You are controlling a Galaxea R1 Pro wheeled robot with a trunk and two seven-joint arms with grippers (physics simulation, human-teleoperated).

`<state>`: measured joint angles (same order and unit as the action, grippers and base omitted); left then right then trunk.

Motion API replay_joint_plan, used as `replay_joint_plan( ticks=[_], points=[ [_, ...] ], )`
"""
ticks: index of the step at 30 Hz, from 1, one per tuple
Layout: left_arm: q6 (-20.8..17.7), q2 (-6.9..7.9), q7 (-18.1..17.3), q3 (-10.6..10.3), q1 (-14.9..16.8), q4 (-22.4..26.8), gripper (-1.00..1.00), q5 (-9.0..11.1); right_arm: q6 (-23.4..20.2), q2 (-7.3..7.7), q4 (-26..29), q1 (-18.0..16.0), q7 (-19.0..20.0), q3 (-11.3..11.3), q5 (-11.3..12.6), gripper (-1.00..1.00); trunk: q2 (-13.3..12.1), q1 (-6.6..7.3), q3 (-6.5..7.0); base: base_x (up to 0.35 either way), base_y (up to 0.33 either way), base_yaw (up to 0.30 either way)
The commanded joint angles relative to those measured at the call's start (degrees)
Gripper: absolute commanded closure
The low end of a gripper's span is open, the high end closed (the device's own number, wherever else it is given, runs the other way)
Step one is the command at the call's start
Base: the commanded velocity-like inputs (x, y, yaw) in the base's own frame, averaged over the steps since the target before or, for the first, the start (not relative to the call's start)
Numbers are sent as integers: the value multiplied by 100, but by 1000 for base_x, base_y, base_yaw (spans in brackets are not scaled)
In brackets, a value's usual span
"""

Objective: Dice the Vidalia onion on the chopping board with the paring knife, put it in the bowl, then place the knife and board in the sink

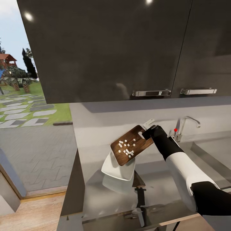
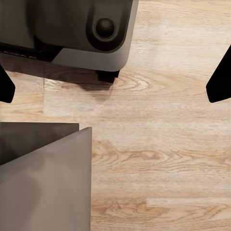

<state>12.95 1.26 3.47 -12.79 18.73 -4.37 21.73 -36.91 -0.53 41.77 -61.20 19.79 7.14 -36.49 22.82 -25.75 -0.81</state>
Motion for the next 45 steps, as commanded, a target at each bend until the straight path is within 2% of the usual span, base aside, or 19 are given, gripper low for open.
replay_joint_plan(
  ticks=[1, 45],
  points=[
    [33, -3, 4, -48, 8, -20, -100, 33, -18, 0, 9, -3, 43, 6, -60, 100, 10, -3, -8, 0, 0, 0],
    [33, -3, 4, -48, 8, -20, -100, 33, -27, -1, 83, -3, 43, 0, -61, 100, 10, -3, -8, 0, 0, 0]
  ],
)
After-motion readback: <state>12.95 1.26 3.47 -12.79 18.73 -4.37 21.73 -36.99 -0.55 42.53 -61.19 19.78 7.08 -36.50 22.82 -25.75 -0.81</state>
